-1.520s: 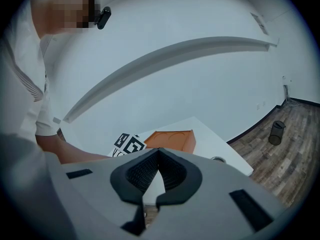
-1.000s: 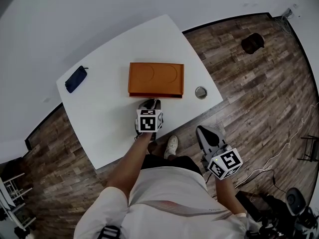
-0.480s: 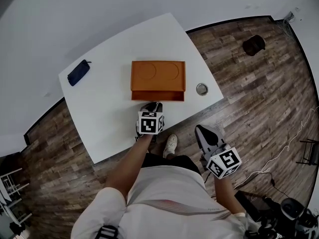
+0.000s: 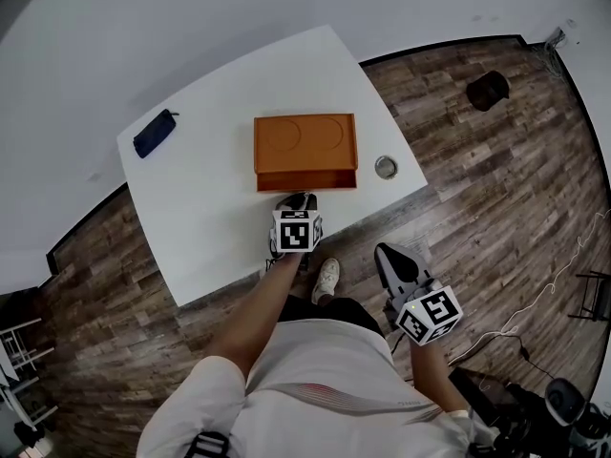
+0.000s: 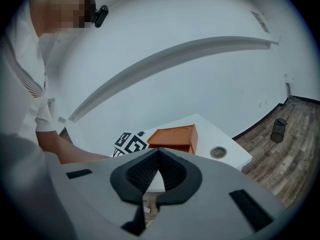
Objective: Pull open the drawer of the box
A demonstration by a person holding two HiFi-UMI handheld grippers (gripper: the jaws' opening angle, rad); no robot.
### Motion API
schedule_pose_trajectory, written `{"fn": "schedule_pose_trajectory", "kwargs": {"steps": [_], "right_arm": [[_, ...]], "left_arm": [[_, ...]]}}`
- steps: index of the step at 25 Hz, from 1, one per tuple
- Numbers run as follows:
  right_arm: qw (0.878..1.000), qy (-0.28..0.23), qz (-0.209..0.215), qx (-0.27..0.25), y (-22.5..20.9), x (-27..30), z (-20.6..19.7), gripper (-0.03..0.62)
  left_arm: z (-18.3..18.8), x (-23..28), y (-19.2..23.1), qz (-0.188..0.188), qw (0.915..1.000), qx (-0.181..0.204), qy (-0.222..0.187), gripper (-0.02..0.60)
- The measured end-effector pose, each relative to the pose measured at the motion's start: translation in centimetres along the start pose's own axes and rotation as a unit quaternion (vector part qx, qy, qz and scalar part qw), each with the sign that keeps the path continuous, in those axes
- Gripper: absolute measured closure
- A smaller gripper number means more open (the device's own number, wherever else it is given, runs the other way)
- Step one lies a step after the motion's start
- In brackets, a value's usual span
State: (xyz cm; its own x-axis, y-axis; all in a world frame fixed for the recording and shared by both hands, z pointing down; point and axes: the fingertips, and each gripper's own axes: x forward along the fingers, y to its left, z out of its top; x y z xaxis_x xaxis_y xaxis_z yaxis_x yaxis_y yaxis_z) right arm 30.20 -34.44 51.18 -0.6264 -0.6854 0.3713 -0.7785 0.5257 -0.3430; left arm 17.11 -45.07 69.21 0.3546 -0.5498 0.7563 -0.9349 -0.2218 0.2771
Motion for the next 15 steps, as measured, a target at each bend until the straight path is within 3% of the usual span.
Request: {"fn": "schedule_pose_trajectory", "kwargs": {"steps": [15], "right_arm": [[1.0,0.001,0.005,-0.005,-0.8,-1.6,-0.5,0.595]], "left_arm": [[-1.9,-0.7,-1.2,0.02,0.9997,-0.004,-0.011,0.505]]}}
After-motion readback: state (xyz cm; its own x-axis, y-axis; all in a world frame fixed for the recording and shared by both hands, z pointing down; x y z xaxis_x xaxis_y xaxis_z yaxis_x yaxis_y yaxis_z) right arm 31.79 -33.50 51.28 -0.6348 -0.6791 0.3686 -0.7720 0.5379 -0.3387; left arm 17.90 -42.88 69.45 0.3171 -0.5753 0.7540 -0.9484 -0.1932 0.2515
